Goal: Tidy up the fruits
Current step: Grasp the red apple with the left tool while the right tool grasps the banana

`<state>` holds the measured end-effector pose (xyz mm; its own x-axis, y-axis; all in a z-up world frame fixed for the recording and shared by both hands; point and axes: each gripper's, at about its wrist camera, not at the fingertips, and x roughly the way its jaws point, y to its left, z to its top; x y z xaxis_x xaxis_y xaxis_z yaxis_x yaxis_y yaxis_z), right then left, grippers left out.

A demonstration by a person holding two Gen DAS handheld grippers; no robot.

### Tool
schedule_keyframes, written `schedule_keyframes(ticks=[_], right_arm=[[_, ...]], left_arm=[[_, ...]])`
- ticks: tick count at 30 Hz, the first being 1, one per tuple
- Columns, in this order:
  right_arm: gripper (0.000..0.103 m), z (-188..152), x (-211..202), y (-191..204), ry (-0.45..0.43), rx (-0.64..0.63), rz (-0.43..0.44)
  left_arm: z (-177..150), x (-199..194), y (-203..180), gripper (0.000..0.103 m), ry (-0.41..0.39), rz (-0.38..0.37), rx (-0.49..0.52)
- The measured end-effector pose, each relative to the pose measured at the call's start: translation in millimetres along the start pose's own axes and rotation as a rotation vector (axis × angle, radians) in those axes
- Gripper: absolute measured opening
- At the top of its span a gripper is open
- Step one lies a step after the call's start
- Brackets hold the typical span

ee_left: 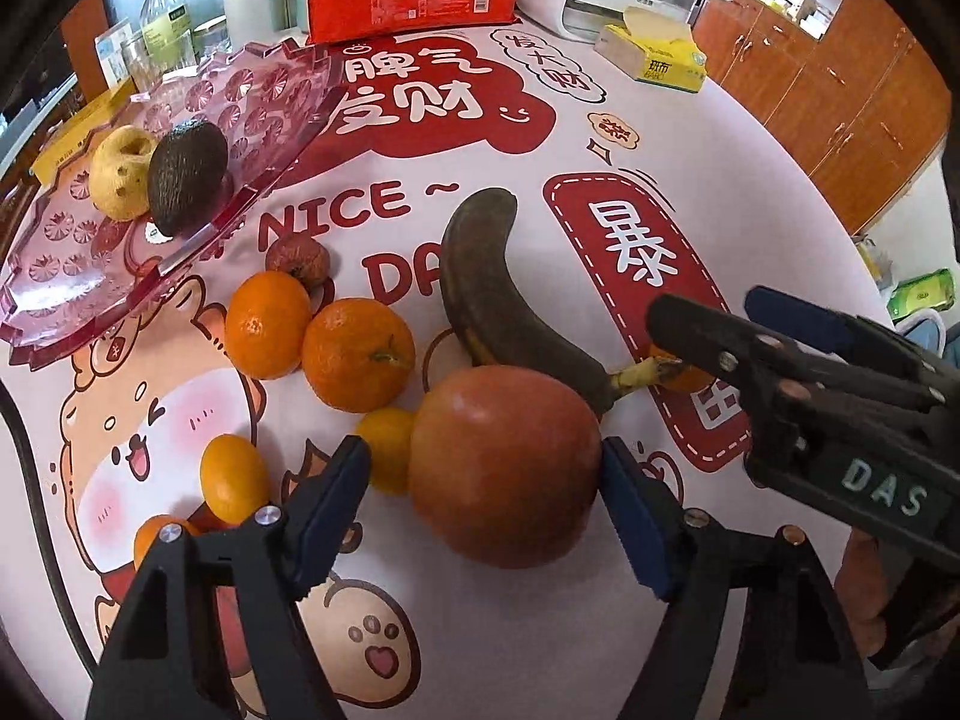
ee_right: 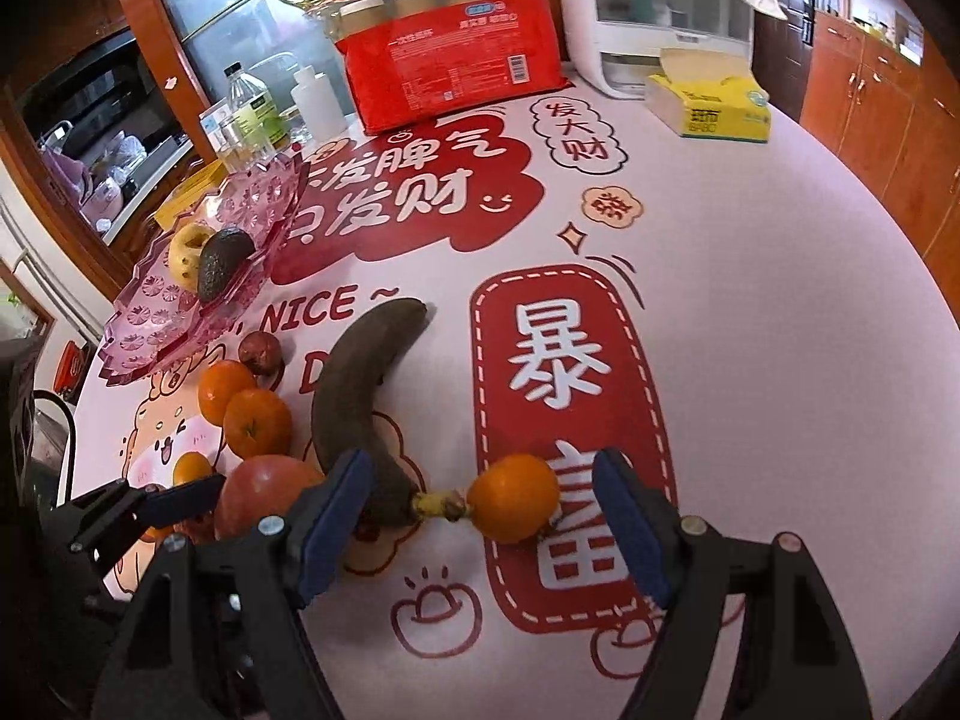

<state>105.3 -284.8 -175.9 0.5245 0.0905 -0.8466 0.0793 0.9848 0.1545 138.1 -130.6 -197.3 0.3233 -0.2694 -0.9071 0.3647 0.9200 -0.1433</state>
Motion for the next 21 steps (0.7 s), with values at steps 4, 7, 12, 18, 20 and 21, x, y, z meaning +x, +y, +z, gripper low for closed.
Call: schedule_keyframes(ticks=[4, 7, 12, 18, 20, 21], right_arm=[[0.077, 4.8, 8.4, 5.2, 0.014, -0.009, 0.021], [0.077, 7.7, 13.2, 12.7, 0.017, -0.029, 0.034], [0.077, 12.9, 26.1, 28.0, 0.029, -0.07, 0.051], [0.074, 19.7, 51.5, 46.2, 0.08, -0.124, 0.089], [0.065, 20.1, 60.8, 51.1, 0.109, -0.135, 0.098], [0.062, 19.8, 65.5, 53.0, 0.124, -0.139, 0.103]], left_arm=[[-3.4, -5.1, 2.2, 0.068, -0.002, -0.035, 0.013], [-10.4, -11.9, 1.2, 0.06, 0.005, -0.101, 0.032], [-22.4, -18.1, 9.1, 0.06, 0.018, -0.137, 0.009], [-36.0, -26.1, 30.0, 0.059, 0.038, -0.153, -0.051], [-39.6, -27.4, 34.1, 0.059, 0.039, -0.158, -0.062], [-40.8, -27.7, 35.3, 0.059, 0.039, -0.162, -0.067]])
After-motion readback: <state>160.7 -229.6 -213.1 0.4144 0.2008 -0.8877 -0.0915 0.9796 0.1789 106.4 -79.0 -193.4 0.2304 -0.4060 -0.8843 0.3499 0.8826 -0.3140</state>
